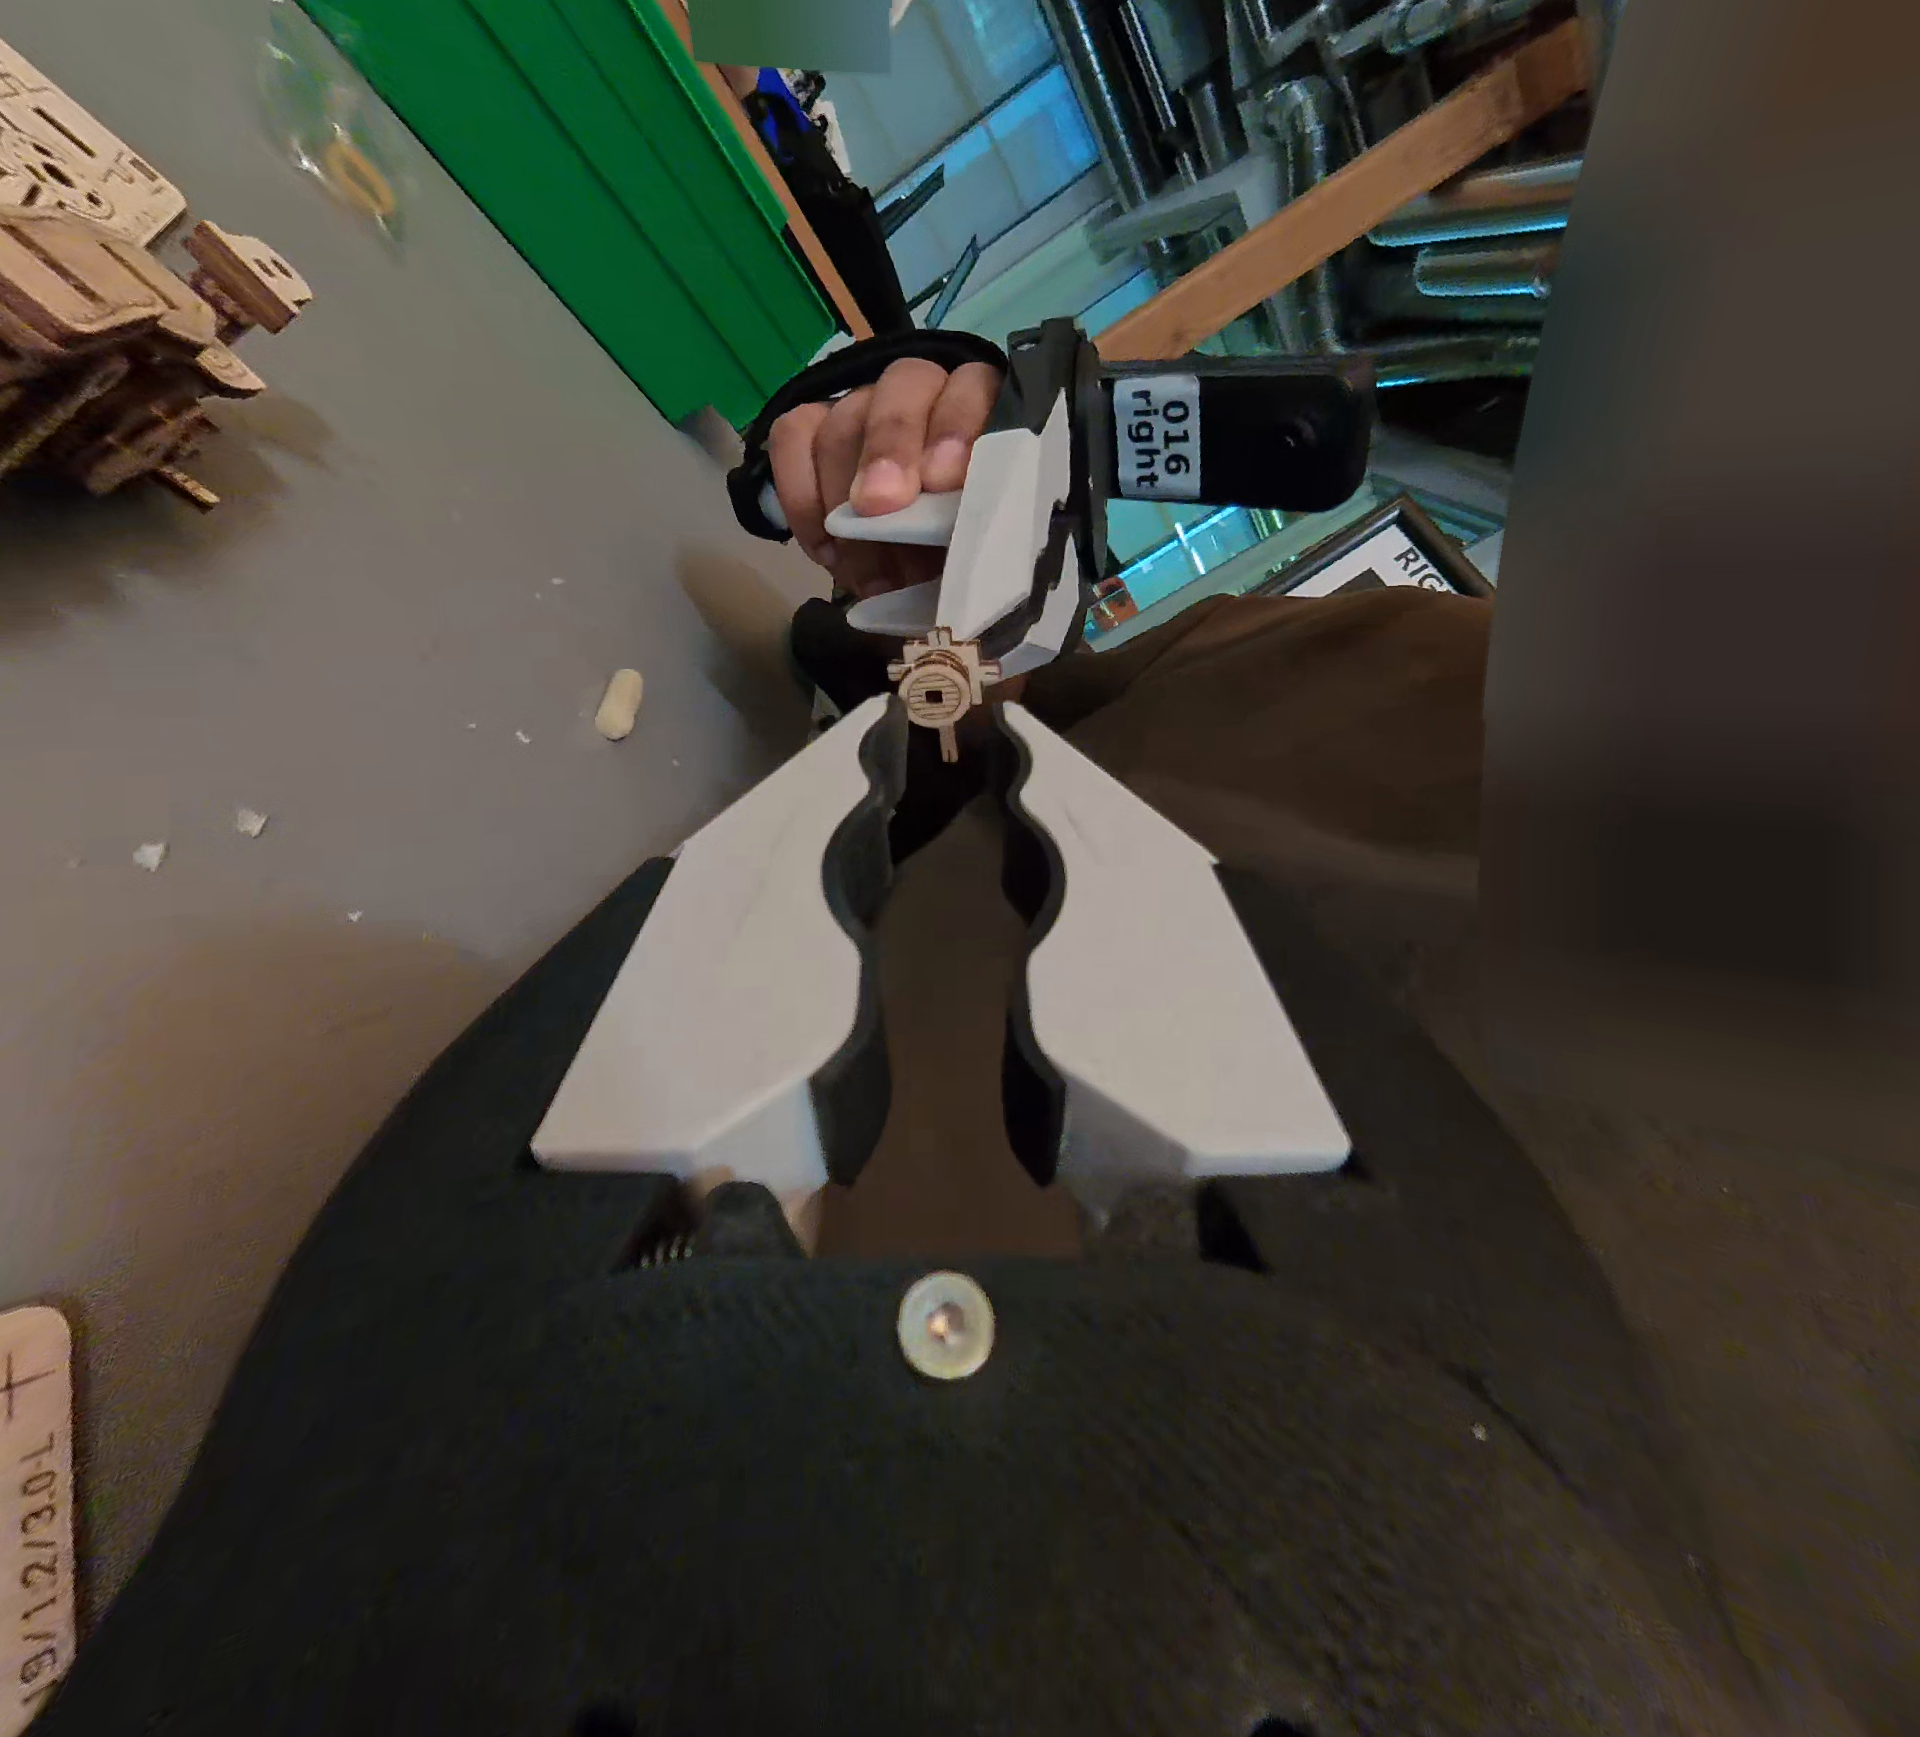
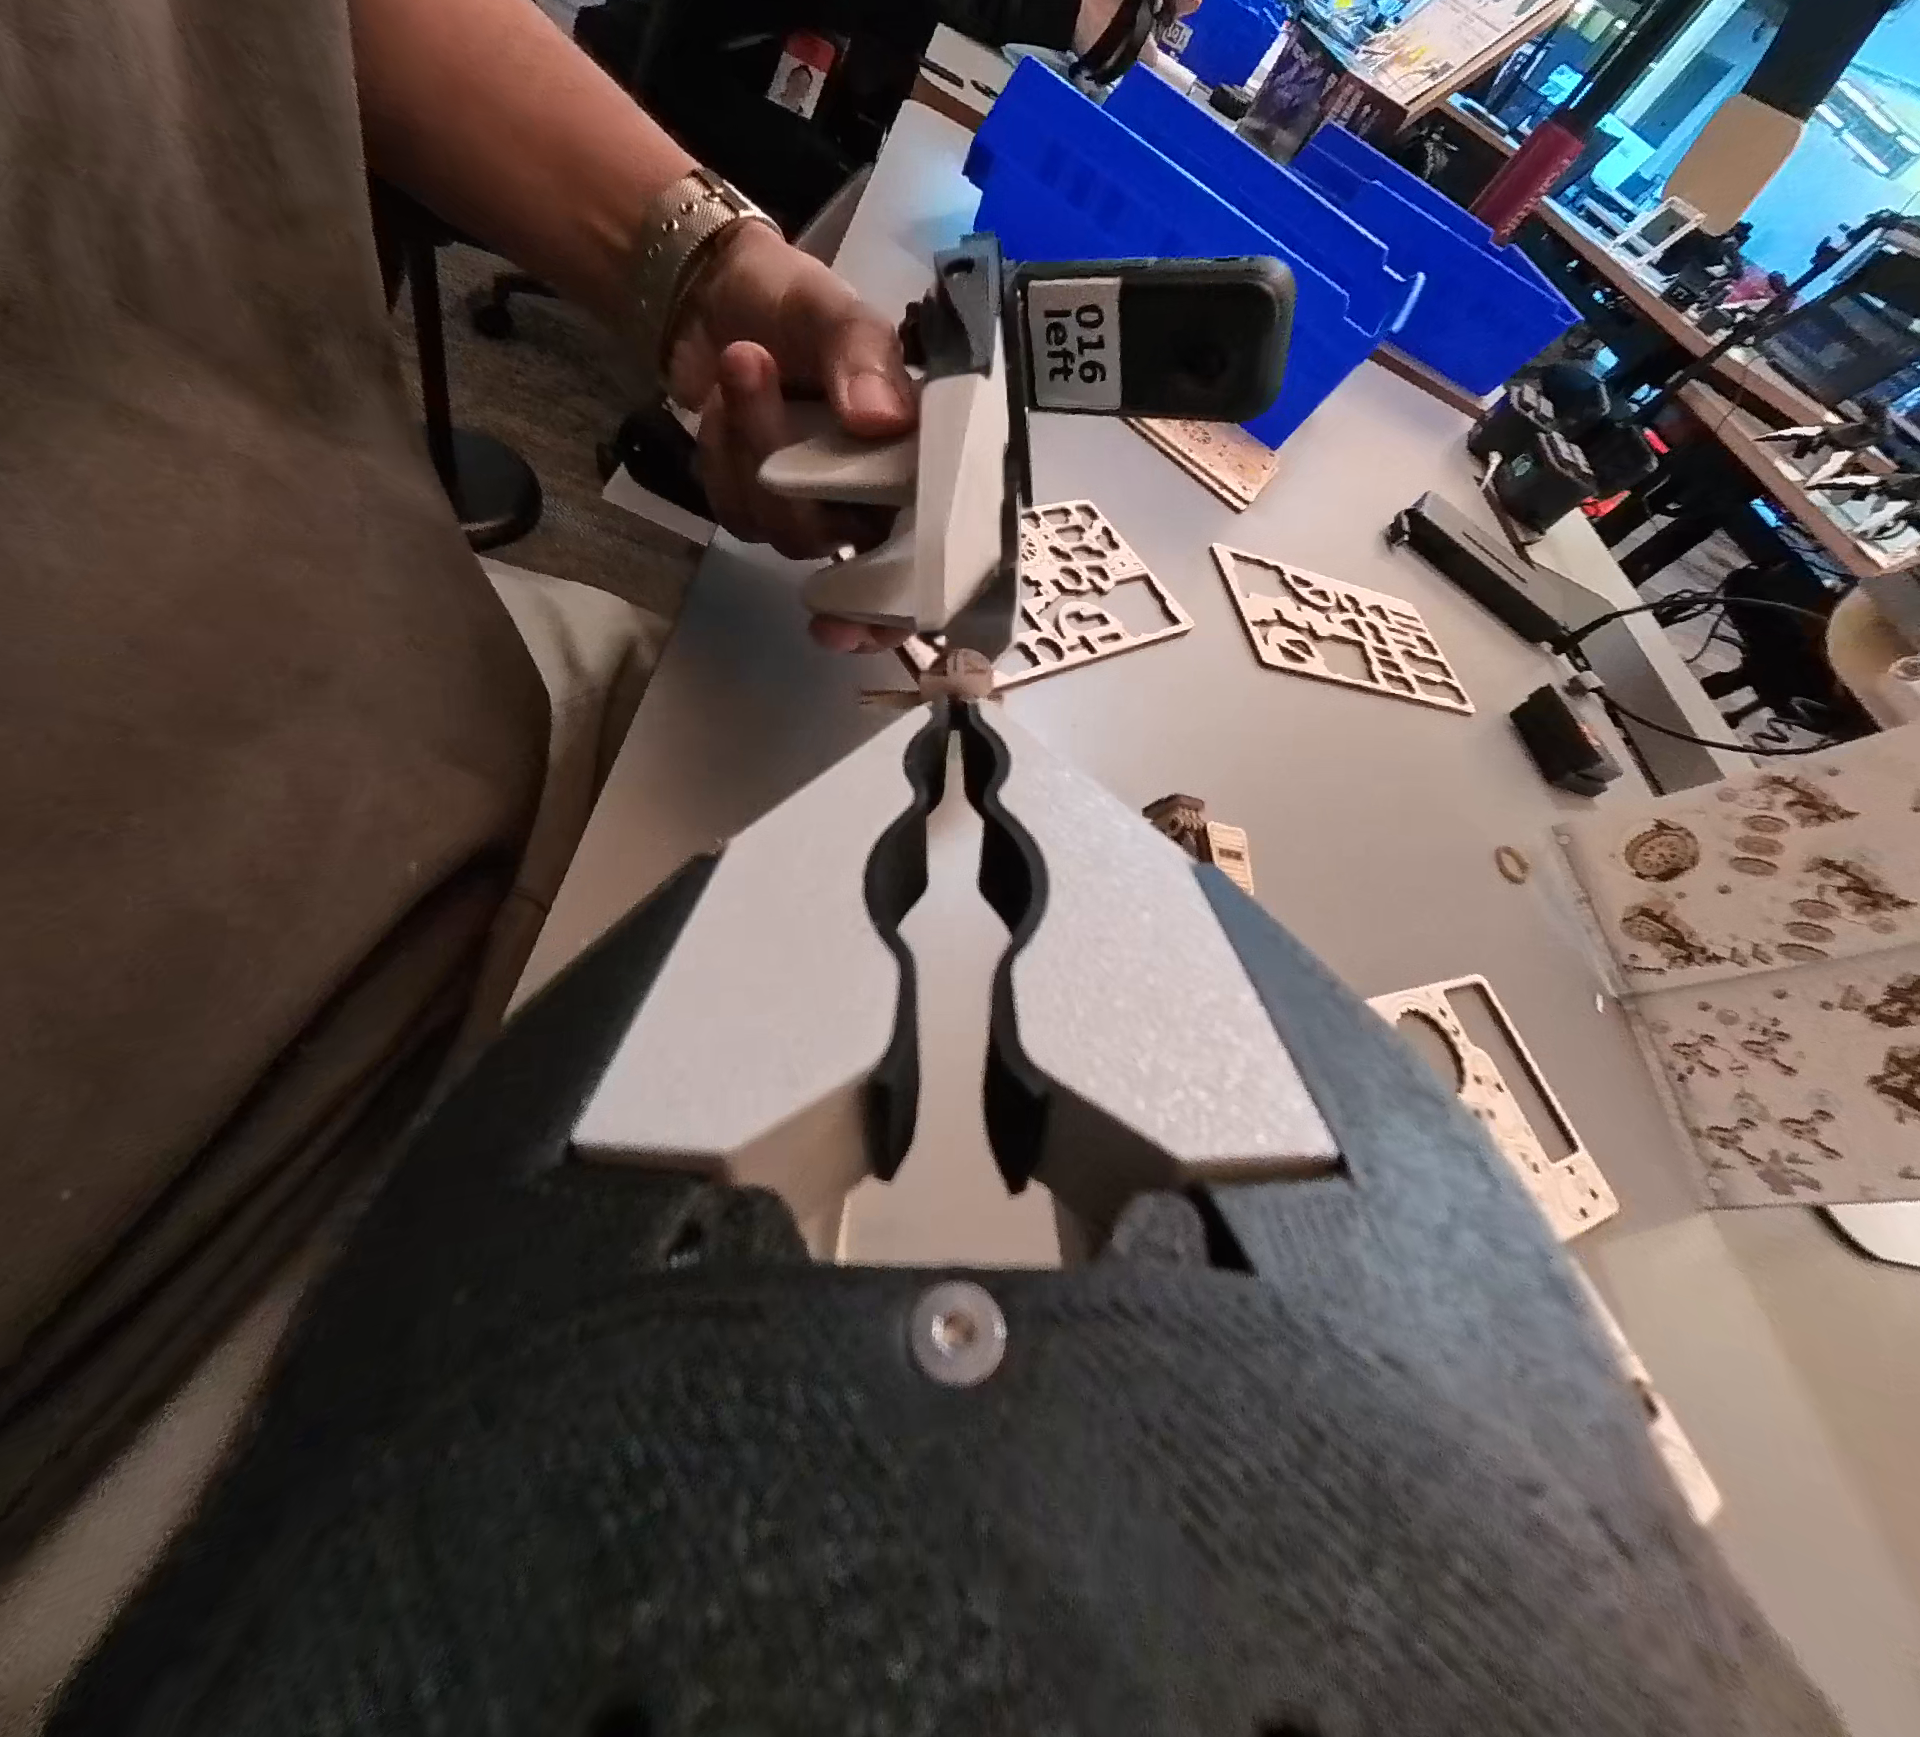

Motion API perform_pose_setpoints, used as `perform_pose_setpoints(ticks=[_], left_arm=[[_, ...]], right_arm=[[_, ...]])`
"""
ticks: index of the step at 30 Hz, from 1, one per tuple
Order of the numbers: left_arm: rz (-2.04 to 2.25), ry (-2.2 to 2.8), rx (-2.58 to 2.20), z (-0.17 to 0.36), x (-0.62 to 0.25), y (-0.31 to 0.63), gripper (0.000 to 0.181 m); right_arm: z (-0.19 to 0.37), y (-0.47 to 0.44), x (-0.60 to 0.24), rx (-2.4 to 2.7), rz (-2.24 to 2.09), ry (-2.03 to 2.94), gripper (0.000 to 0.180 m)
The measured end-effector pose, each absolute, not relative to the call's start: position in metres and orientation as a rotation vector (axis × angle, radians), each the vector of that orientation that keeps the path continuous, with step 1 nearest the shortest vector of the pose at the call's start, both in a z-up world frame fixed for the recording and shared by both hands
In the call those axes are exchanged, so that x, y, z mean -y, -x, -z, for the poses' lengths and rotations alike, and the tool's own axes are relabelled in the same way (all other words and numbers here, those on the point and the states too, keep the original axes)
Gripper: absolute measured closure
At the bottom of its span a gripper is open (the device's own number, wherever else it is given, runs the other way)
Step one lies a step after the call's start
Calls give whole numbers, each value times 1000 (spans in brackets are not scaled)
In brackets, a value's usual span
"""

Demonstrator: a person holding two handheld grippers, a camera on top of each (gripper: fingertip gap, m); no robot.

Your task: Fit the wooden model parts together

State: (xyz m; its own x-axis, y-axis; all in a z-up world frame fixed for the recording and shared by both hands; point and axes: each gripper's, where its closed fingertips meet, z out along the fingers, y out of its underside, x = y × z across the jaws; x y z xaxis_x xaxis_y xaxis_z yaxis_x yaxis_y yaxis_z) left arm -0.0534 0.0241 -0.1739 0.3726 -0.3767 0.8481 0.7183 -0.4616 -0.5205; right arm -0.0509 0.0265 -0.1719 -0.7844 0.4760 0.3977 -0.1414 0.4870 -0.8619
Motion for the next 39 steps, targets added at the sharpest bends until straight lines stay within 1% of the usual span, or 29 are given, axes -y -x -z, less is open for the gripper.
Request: perform_pose_setpoints(ticks=[5, 15, 39], left_arm=[[1305, 1602, 319, 176, -25, 54, 172], [1316, 1603, 308, 176, -25, 52, 169], [1415, 1619, 287, 178, -21, 42, 173]], right_arm=[[173, 50, -26, 2124, -1297, 264, 180], [174, 48, -25, 2140, -1314, 249, 179], [174, 39, -19, 2179, -1441, 269, 179]])
